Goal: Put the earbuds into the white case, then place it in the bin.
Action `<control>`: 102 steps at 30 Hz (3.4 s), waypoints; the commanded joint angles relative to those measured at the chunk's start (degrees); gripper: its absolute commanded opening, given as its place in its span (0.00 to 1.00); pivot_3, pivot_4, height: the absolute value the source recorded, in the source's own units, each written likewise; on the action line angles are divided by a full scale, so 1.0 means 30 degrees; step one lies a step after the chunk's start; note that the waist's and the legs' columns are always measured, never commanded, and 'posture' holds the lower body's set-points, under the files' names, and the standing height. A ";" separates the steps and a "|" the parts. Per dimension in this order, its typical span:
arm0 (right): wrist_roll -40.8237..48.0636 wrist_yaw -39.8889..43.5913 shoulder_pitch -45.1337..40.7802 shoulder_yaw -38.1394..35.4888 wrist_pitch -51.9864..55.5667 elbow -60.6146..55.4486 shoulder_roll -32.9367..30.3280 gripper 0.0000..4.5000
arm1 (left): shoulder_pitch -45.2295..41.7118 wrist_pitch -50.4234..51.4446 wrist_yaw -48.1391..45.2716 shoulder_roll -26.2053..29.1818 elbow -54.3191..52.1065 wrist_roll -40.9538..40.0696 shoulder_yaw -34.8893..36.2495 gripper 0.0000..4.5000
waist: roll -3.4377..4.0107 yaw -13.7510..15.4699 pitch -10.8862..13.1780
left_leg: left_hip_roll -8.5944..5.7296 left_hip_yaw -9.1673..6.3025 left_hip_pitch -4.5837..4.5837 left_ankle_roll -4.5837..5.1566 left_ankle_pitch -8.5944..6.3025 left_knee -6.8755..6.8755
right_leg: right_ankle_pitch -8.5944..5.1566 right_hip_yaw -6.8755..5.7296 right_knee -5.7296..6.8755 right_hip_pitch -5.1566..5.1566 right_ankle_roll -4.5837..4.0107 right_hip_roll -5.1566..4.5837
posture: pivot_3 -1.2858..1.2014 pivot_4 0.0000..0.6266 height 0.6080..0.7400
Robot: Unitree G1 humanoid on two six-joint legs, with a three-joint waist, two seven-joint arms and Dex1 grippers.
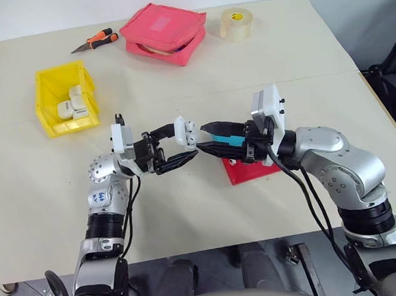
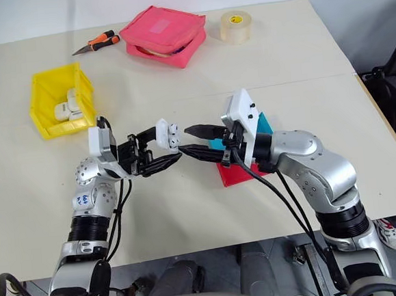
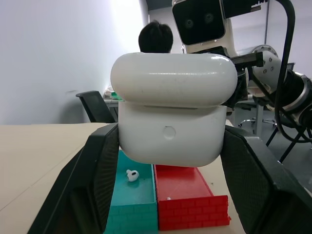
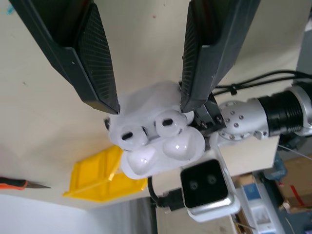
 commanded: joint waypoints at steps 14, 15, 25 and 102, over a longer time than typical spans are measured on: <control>0.1828 -0.4261 -0.3669 -0.1752 0.8883 -0.3907 -0.3016 0.01 | -0.1900 -0.0598 0.3136 0.2630 -0.0014 0.4953 -0.1760 0.61 | -0.0001 0.0002 0.0001 | 0.0026 -0.0008 -0.0014 -0.0003 -0.0007 -0.0011 | 0.0006 0.0025 -0.0003 -0.0025 -0.0006 -0.0001 | 0.52 0.24 1.00; 0.1965 -0.4686 -0.4482 -0.1525 0.9664 -0.3880 -0.2705 0.01 | -0.2051 -0.0635 0.3237 0.2663 0.0057 0.5134 -0.1890 0.61 | -0.0001 -0.0009 0.0001 | 0.0035 -0.0009 -0.0014 -0.0009 -0.0010 -0.0012 | 0.0007 0.0025 -0.0006 -0.0025 -0.0008 0.0001 | 0.52 0.24 1.00; 0.0644 -0.6754 -0.9809 0.1965 1.2759 -0.1616 0.0777 0.01 | -0.3202 -0.0984 0.3679 0.2639 0.0805 0.6080 -0.2702 0.61 | 0.0000 -0.0028 0.0000 | 0.0008 -0.0003 -0.0025 -0.0006 -0.0014 0.0012 | 0.0009 -0.0076 0.0007 -0.0030 -0.0017 -0.0016 | 0.52 0.24 1.00; -0.2225 0.6226 0.2755 -0.4541 -0.4119 0.2441 -0.5482 1.00 | 0.1830 0.1177 0.7999 0.8736 -0.0090 0.1494 0.4551 0.99 | 0.0001 -0.0088 0.0003 | 0.0058 0.0063 -0.0015 0.0010 -0.0064 0.0072 | 0.0054 -0.0245 0.0021 -0.0043 -0.0104 -0.0037 | 0.52 0.24 1.00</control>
